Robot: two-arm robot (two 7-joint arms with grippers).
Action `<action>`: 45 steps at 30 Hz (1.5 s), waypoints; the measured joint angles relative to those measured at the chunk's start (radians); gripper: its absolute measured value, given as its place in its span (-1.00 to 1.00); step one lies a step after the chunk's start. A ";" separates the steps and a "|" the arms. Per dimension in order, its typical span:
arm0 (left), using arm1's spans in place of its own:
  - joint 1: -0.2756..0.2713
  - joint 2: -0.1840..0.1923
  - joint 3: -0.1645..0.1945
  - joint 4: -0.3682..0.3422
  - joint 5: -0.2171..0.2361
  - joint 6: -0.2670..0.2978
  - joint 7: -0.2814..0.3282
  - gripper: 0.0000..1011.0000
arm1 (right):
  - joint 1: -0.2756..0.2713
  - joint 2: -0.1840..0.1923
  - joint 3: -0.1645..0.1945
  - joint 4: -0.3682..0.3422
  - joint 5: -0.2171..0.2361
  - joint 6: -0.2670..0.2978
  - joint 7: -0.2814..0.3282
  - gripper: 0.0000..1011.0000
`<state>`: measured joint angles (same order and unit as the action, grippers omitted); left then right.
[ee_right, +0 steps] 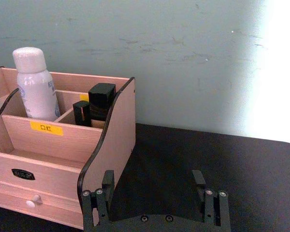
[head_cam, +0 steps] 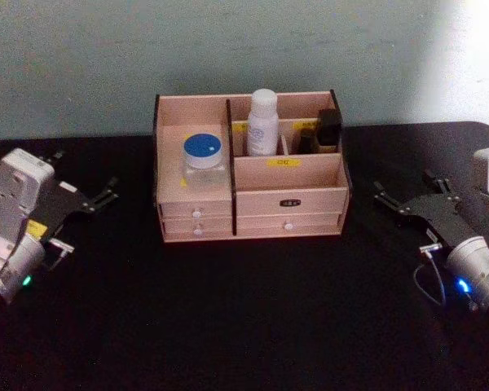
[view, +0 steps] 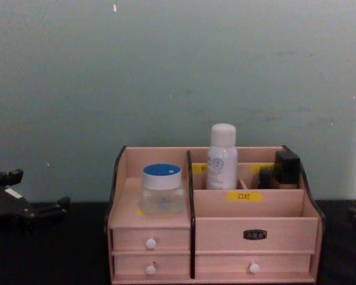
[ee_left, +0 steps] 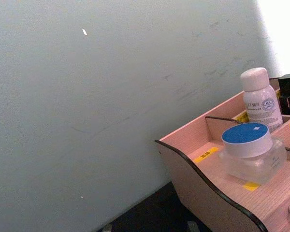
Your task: Pick up the facial cleanser and watermelon frost from the table and place them into the tiered storage box.
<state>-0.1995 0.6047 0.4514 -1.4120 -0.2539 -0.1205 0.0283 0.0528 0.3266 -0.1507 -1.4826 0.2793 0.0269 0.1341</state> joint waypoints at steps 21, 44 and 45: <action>0.000 0.000 0.000 0.000 0.000 0.000 0.000 0.98 | 0.000 0.000 0.000 0.000 0.000 0.000 0.000 0.98; 0.000 0.000 0.000 0.000 0.000 0.000 0.000 0.98 | 0.000 0.000 0.000 0.000 0.000 0.000 0.000 0.98; 0.000 0.000 0.000 0.000 0.000 0.000 0.000 0.98 | 0.000 0.000 0.000 0.000 0.000 0.000 0.000 0.98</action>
<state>-0.1995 0.6047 0.4514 -1.4120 -0.2539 -0.1205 0.0283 0.0528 0.3266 -0.1507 -1.4826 0.2793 0.0269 0.1341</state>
